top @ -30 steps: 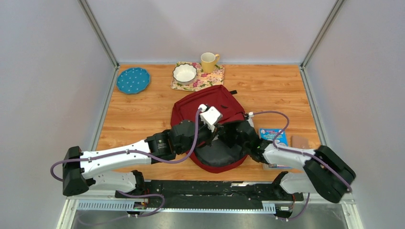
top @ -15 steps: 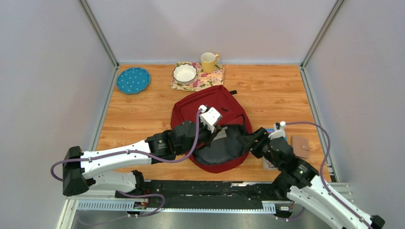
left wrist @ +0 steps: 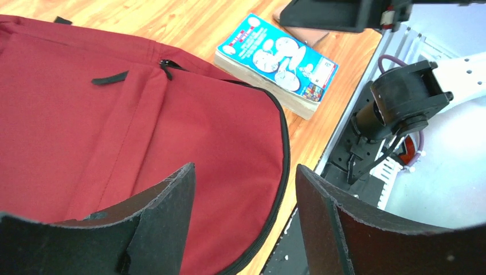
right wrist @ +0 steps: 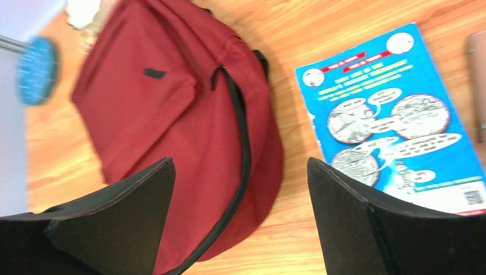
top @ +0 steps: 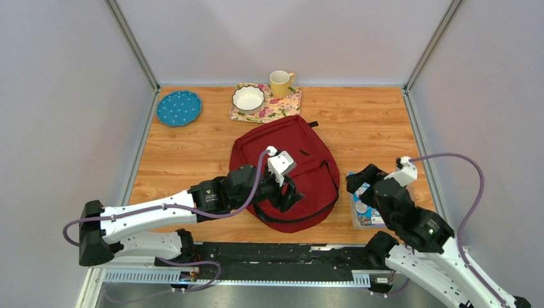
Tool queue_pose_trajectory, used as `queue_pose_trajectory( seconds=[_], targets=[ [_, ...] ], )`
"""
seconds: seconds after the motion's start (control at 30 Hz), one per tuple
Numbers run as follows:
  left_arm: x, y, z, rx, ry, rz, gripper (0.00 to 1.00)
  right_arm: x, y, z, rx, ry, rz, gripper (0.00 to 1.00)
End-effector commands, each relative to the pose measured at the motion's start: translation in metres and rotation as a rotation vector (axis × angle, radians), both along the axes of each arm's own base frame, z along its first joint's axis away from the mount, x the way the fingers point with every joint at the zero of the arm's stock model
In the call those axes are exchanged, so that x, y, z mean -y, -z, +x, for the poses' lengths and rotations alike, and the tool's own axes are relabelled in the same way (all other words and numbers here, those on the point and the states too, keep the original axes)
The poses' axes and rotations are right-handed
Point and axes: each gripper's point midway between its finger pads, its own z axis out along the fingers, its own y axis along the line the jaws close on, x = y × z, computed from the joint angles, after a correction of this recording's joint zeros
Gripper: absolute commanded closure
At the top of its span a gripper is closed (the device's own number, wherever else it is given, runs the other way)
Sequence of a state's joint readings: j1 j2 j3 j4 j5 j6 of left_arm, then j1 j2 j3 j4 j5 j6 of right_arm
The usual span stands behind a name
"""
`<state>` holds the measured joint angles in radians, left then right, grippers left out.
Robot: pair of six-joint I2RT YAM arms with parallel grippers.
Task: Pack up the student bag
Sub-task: Place the book in the student bag, then pick up the book from the center of the board.
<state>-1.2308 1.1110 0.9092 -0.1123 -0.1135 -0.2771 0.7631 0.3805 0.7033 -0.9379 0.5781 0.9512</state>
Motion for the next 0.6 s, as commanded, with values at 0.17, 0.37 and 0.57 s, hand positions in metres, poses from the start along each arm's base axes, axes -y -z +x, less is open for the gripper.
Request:
queue_pose_trajectory(
  seconds=[0.17, 0.37, 0.57],
  targets=[
    [-0.024, -0.011, 0.002, -0.021, -0.098, -0.066, 0.27, -0.036, 0.043, 0.042, -0.217, -0.171, -0.102, 0.10],
    [-0.035, -0.013, 0.001, -0.027, -0.121, -0.090, 0.26, -0.069, 0.088, 0.058, -0.342, -0.308, 0.228, 0.10],
    [-0.034, -0.017, 0.008, 0.002, -0.143, -0.102, 0.26, -0.107, 0.097, 0.045, -0.380, -0.449, 0.418, 0.10]
  ],
)
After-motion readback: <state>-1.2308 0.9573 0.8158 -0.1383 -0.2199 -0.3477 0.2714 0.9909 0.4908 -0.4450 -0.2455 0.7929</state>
